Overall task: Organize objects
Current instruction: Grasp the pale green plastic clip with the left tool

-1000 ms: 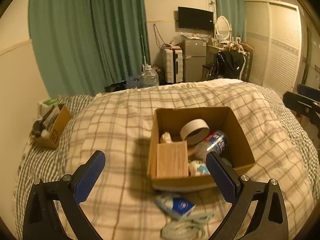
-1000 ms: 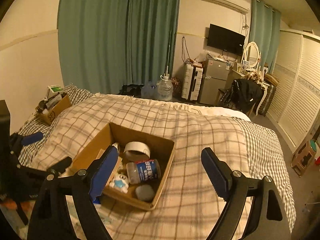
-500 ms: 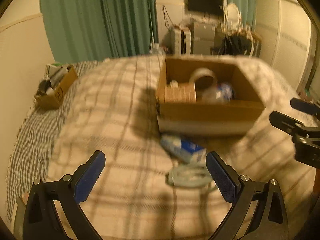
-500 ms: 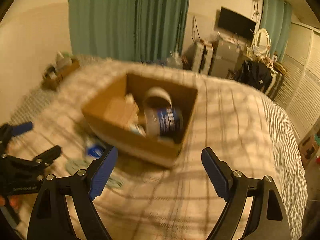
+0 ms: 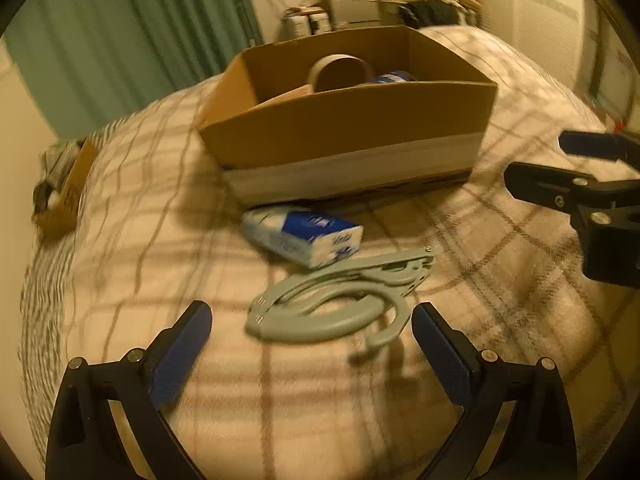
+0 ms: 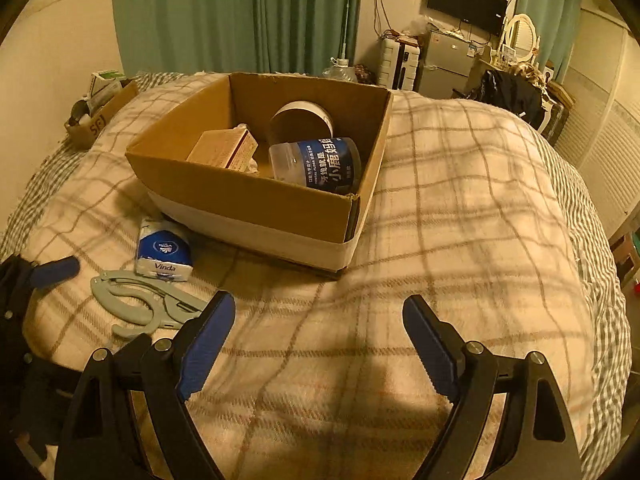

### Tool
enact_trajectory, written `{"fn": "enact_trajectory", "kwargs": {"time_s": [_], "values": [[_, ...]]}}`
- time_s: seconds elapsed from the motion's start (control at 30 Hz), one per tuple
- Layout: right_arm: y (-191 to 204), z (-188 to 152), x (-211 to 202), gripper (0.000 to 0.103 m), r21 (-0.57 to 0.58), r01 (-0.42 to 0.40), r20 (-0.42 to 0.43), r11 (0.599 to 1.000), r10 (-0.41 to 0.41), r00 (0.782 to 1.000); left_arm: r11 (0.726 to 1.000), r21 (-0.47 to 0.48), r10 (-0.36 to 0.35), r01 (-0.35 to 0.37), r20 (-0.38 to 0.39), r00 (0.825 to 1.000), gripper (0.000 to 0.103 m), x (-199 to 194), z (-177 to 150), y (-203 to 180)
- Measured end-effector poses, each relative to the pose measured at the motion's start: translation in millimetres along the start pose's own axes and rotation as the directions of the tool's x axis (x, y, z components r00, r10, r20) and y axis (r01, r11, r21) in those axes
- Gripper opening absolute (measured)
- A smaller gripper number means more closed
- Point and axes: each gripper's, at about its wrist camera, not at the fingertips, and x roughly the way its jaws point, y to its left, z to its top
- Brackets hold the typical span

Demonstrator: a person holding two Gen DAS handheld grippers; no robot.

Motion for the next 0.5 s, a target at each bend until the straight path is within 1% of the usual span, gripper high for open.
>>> {"fn": "enact_trajectory", "kwargs": {"time_s": [0.03,0.1,0.2,0.3,0.33,0.37,0.4,0.43,0.47,0.5], "values": [[-1,0,-1,0.086,0.005,-0.006,0.003,1.0,0.006,1.0,1.0,0.025,0.003,-0.002,-0.005,1.0,0.101,5,3,-1],[-1,-1,-2,0.086,0.016,-0.01,0.006,1.0,0.01,1.0,0.996,0.088,-0.003,0.007,-0.04,0.999,0.096,18,7,-12],[-4,-2,-2,0.086,0.033,-0.015,0.003,0.999,0.015,1.0,0.988,0.153,0.012,-0.001,-0.073,0.997,0.089,34,13,-23],[-7,-2,-1,0.086,0.047,-0.019,-0.003,0.999,0.02,1.0,0.981,0.191,-0.005,0.026,-0.109,0.994,0.078,47,16,-30],[-7,-2,-1,0.086,0.05,-0.02,-0.004,0.999,0.02,1.0,0.98,0.194,-0.021,0.044,-0.12,0.993,0.069,49,17,-30],[-8,-3,-1,0.086,0.053,-0.019,-0.006,0.998,0.02,1.0,0.979,0.193,-0.034,0.059,-0.128,0.991,0.057,49,18,-29],[-8,-3,-1,0.086,0.054,-0.019,-0.005,0.998,0.019,1.0,0.978,0.196,-0.047,0.073,-0.132,0.99,0.048,49,18,-29],[-8,-3,-2,0.086,0.055,-0.019,-0.005,0.998,0.019,1.0,0.976,0.2,-0.061,0.088,-0.135,0.989,0.03,47,17,-30],[-8,-3,-2,0.086,0.057,-0.019,-0.003,0.998,0.019,1.0,0.972,0.208,-0.077,0.106,-0.139,0.987,0.021,44,16,-30],[-9,-4,-2,0.086,0.059,-0.016,-0.002,0.998,0.016,1.0,0.97,0.213,-0.087,0.114,-0.134,0.987,0.017,39,14,-31]]}}
